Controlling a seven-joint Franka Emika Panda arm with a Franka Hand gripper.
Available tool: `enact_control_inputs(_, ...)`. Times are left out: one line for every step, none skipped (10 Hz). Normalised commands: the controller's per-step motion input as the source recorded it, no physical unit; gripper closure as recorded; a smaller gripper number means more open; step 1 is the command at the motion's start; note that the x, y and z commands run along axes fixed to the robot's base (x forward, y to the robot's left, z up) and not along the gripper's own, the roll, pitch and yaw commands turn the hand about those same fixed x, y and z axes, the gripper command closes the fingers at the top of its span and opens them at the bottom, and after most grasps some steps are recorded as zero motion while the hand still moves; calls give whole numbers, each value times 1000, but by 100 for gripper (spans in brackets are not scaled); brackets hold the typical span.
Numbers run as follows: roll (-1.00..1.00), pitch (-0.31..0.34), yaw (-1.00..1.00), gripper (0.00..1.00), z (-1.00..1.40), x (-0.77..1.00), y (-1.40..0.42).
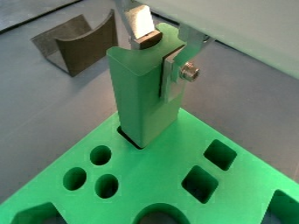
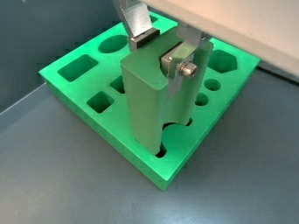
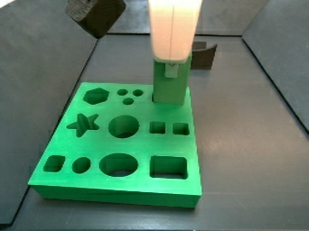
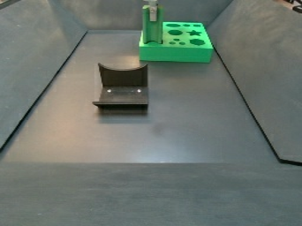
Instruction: Insert the arch object.
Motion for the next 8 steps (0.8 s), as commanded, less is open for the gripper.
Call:
enact_control_inputs(0,-171,291,100,-363,-154,3)
enact_control_inputs(0,-169,77,100,-334,-343,49)
enact_control_inputs(0,-127,54,100,-329,-223,46)
enact_control_inputs(-41,-90,0,100,-443,0,0)
enact_control_inputs(-31,-44,-40,100,-569,309,-49)
enact_control_inputs(0,0,-17,100,-660,489,-66)
enact_control_inputs(14,0,0,100,-731,423,-9)
enact_control_inputs(117,0,0,100,-751,163,0)
